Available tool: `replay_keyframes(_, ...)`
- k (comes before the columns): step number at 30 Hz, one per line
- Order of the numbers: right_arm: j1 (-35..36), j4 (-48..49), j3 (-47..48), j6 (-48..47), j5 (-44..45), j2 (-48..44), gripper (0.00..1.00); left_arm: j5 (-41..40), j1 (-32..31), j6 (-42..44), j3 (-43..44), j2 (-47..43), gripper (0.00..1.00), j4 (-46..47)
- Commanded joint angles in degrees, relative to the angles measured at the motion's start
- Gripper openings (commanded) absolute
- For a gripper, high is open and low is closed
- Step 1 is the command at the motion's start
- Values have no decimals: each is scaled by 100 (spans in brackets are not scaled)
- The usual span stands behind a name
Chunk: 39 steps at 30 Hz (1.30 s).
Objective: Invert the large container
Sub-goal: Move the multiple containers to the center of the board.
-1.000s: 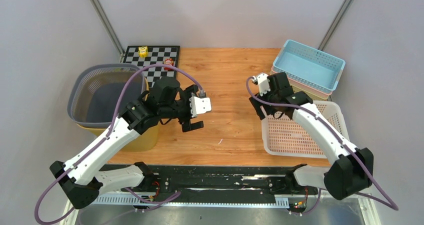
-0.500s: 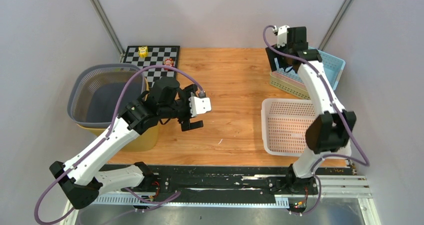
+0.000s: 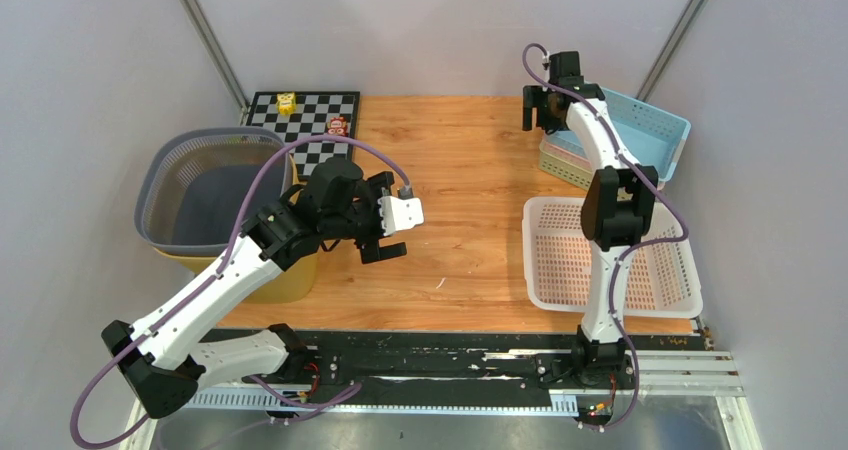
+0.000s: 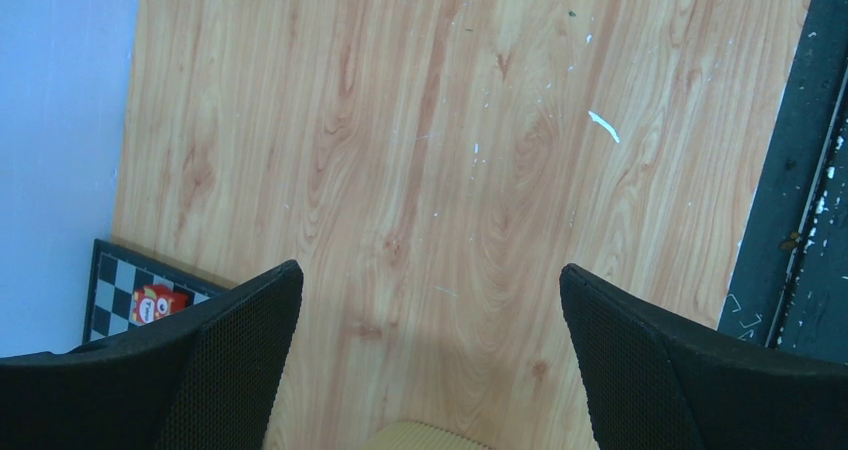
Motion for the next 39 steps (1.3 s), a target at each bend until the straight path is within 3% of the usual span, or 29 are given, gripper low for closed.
replay_keyframes(1, -80, -192, 406, 502, 26, 334, 83, -75, -31, 35, 48, 51, 100, 26)
replay_keyframes(10, 230, -233, 163, 140, -1597, 419, 79, -298, -33, -7, 218, 270, 100, -8)
replay_keyframes(22, 1626, -324, 745, -335, -1758, 954, 80, -1047, -23, -178, 193, 328, 100, 293)
replay_keyframes(29, 2362, -335, 1774, 228, -1897, 1499, 80, -1132, 120, -204, 219, 244, 100, 298)
replay_keyframes(33, 2651, -204, 2222, 596, -2658, 1587, 81, -1104, 229, -222, 204, 177, 100, 295)
replay_keyframes(39, 2855, 181, 2152, 937, -3844, 1257, 82, -1047, 322, -231, 212, 100, 100, 287)
